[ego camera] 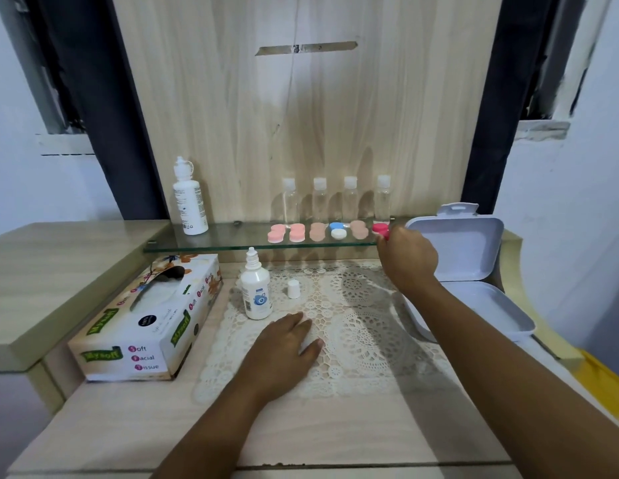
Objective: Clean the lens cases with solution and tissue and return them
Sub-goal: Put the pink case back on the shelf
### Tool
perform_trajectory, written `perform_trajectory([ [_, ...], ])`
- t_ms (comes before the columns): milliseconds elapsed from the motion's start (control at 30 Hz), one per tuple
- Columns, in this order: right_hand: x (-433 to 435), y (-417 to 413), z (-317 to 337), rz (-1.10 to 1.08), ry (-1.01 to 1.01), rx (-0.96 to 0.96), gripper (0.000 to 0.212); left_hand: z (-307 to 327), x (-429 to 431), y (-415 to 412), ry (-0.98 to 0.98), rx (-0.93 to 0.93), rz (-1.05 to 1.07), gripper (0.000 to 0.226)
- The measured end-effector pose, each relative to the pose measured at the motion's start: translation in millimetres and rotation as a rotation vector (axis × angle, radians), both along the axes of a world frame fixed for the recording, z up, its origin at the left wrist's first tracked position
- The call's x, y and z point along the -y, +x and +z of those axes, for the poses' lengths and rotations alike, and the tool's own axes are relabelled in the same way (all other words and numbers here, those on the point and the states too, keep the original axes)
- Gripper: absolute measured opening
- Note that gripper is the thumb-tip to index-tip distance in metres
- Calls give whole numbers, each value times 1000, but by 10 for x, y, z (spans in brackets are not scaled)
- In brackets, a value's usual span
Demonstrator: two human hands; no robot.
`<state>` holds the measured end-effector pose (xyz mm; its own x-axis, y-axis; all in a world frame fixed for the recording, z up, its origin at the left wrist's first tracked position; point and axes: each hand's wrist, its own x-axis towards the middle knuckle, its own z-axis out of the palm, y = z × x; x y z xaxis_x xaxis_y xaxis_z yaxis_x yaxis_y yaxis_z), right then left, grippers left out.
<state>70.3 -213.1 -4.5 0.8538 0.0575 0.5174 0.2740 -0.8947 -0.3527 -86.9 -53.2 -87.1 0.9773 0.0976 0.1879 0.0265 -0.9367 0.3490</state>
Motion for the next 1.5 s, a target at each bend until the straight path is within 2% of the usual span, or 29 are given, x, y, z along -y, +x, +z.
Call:
perform_trajectory([
  [167,-47,71,25,-35,3,-26,23,14,7,-18,-2,-2,1,56],
  [833,-113,93,18,-24,157,-90,24,-13,-4,-8,-5,29,-5,55],
  [1000,-62,-64,19,30,171,-16,32,-19,-14,-12,-10,41,-12,55],
  [1167,-51,-429,-124,156,52,142,38,-26,-17,-1,-55,44,-12,53],
  [1233,-74,-568,-250,289,-5,140,37,-15,-19,6,-146,98,-19,47],
  [1367,-144,-750,-537,558,-71,-120,47,30,-23,17,-322,301,2,28],
  [1500,-189,-831,-766,600,-154,-176,46,57,-34,-11,-285,493,55,20],
])
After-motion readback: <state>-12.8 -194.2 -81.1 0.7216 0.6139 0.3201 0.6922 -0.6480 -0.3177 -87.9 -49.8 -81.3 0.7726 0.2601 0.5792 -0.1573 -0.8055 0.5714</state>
